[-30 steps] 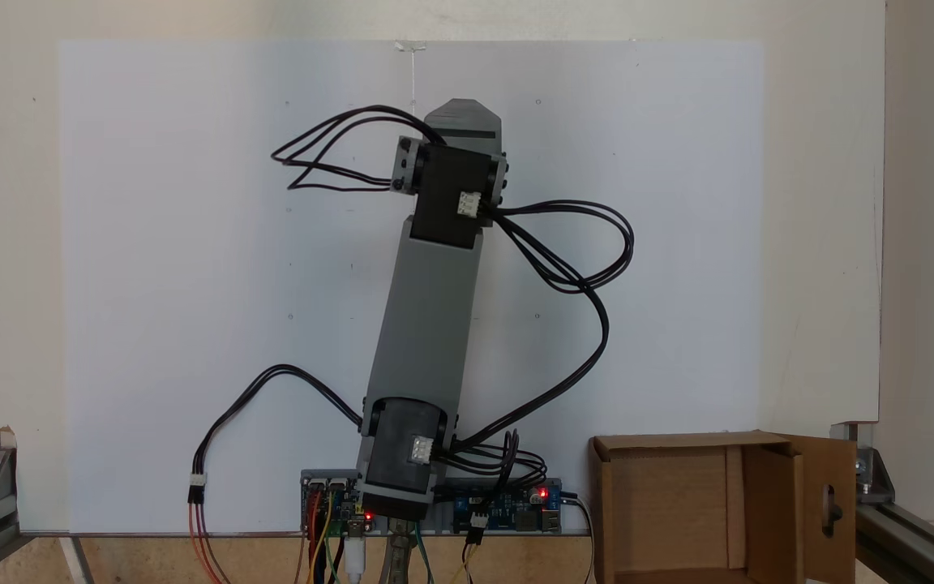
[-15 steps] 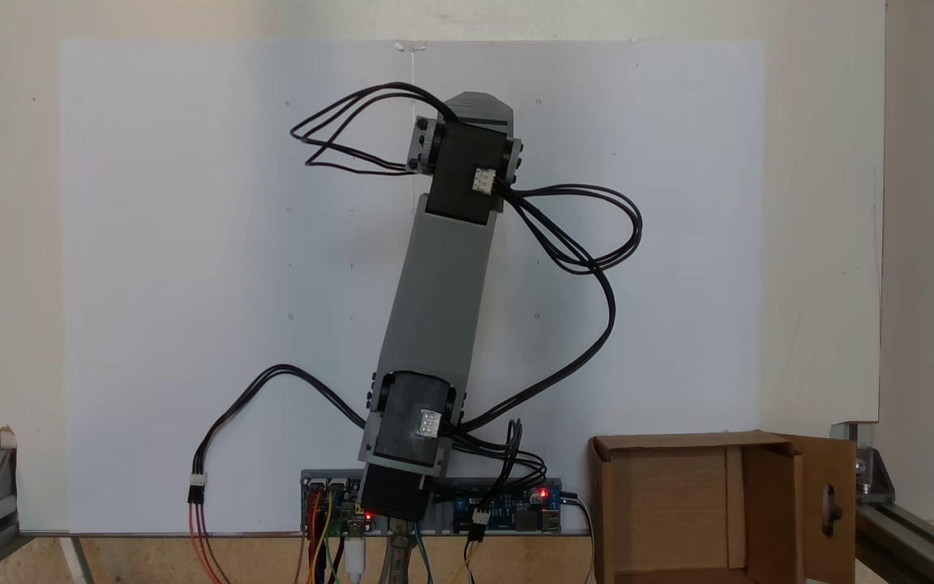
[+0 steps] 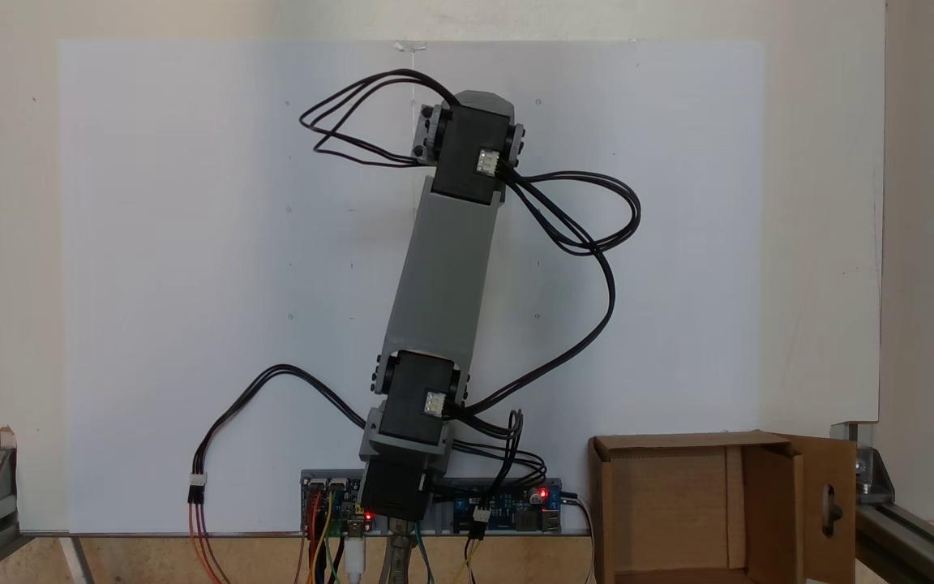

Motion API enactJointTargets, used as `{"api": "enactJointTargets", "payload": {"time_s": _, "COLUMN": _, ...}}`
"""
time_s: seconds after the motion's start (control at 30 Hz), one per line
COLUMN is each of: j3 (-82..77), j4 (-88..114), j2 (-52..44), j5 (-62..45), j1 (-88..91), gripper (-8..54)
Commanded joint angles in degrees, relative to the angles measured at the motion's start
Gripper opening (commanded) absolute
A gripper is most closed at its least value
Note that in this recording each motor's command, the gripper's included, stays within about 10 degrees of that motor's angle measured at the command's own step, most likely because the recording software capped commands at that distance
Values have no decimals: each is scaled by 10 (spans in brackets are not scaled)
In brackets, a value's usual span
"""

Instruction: Grasp a green dice and put it in the bin.

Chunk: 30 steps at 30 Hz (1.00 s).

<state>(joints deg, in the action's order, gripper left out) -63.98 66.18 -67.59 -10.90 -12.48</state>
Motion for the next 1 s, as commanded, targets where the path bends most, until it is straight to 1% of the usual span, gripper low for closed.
{"api": "enactJointTargets", "payload": {"time_s": 0.0, "j3": 33, "j4": -5, "j2": 0, "j5": -27, "j1": 4, "gripper": 435}}
{"api": "enactJointTargets", "payload": {"time_s": 0.27, "j3": 23, "j4": -21, "j2": 18, "j5": -26, "j1": 3, "gripper": 435}}
{"api": "enactJointTargets", "payload": {"time_s": 0.97, "j3": -84, "j4": -95, "j2": 29, "j5": -25, "j1": -1, "gripper": 435}}
